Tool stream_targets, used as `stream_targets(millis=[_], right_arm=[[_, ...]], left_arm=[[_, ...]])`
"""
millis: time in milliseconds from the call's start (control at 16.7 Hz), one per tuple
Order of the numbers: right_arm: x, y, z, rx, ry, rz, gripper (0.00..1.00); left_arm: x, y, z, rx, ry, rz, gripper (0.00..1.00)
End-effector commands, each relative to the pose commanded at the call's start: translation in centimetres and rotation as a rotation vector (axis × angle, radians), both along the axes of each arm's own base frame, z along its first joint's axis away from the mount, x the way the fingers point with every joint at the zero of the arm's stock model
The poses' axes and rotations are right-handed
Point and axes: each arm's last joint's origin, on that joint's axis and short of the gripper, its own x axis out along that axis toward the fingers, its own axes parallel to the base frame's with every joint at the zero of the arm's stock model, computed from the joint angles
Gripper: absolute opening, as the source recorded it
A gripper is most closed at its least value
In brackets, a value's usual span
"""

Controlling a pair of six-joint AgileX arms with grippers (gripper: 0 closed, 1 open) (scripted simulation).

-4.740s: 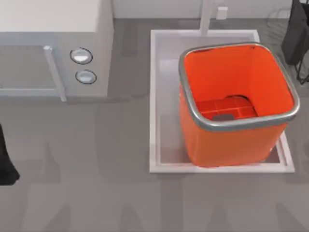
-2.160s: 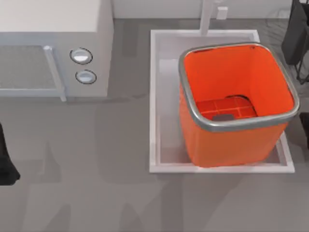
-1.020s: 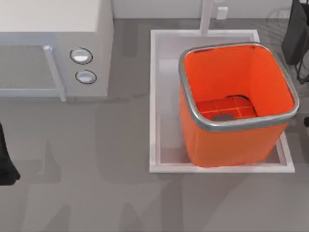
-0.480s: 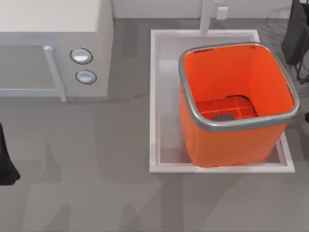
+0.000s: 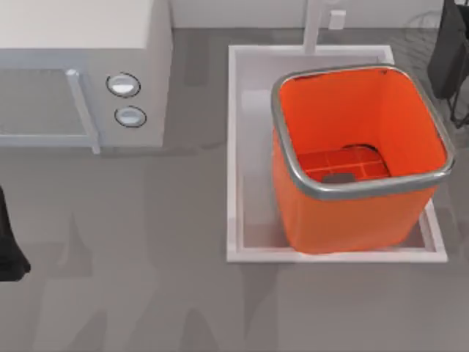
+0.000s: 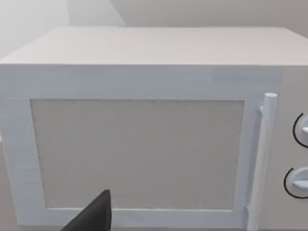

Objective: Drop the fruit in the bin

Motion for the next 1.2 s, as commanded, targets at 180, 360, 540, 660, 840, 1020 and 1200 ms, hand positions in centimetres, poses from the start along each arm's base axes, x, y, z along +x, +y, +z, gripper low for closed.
stream_targets(millis=[180,360,540,660,840,1020,1200], right_arm=[[-0.5,0.1,2.9,-0.003,-0.026,0.000,0.00],[-0.6,0.1,3.1,-0.003,-0.029,0.000,0.00],[-0.4,0.4,3.0,-0.001,-0.028,0.022,0.00],[0.2,1.5,3.0,0.006,-0.038,0.109,0.00],[1.2,4.5,3.0,0.023,-0.066,0.349,0.00],[2.0,8.7,2.9,0.045,-0.097,0.684,0.00],[2.2,13.3,2.9,0.065,-0.134,1.050,0.00]], left_arm=[[0.0,0.0,0.0,0.000,0.000,0.000,1.00],[0.0,0.0,0.0,0.000,0.000,0.000,1.00],[0.0,0.0,0.0,0.000,0.000,0.000,1.00],[0.0,0.0,0.0,0.000,0.000,0.000,1.00],[0.0,0.0,0.0,0.000,0.000,0.000,1.00],[0.0,0.0,0.0,0.000,0.000,0.000,1.00],[0.0,0.0,0.0,0.000,0.000,0.000,1.00]])
